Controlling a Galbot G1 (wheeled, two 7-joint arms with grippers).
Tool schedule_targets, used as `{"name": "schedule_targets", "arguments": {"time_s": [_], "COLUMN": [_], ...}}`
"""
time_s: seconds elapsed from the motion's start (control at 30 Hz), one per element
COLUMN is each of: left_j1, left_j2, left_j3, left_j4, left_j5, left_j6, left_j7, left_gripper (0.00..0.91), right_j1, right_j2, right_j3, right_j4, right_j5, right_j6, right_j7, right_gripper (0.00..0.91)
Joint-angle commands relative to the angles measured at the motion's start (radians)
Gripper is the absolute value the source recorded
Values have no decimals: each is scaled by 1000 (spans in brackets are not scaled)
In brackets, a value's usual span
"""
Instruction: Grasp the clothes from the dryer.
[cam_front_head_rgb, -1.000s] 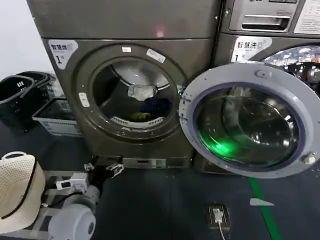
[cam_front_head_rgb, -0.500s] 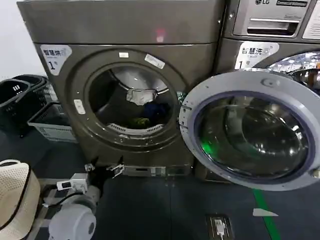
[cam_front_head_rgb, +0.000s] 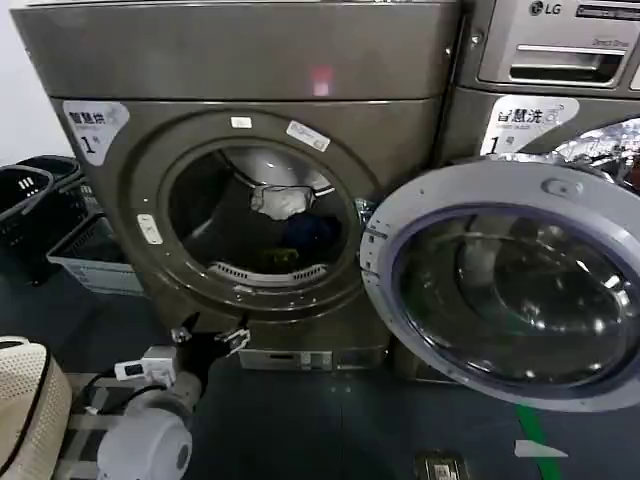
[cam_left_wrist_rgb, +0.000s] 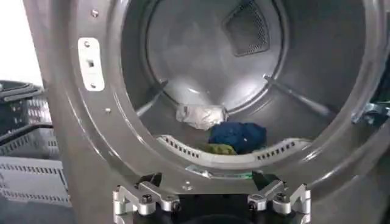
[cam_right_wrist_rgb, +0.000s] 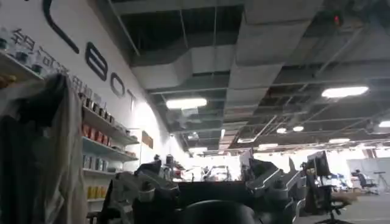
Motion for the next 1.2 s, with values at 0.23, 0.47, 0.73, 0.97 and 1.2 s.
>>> {"name": "schedule_targets", "arguments": {"time_s": [0.23,0.47,0.73,0.97,1.2], "left_j1": [6,-3,-8,-7,-45], "left_j2": [-2,0,-2,-4,-14], "left_j3": [4,-6,8,13,36], "left_j4": [5,12,15,9,41], "left_j5": [-32,8,-14,-8,74], "left_j6": [49,49,49,49,49], "left_j7": [-59,12,13,17,25], "left_gripper": [907,907,907,907,907], "right_j1": [4,1,1,2,-1], "right_j2": [5,2,-1,2,7], "right_j3": [-4,-6,-9,-12,-6], "right_j4": [6,12,9,7,-2], "right_j5": [0,2,1,-4,-5], "right_j6": [1,-1,-3,2,20], "right_j7": [1,1,2,2,7], "right_gripper": [907,907,907,907,907]}}
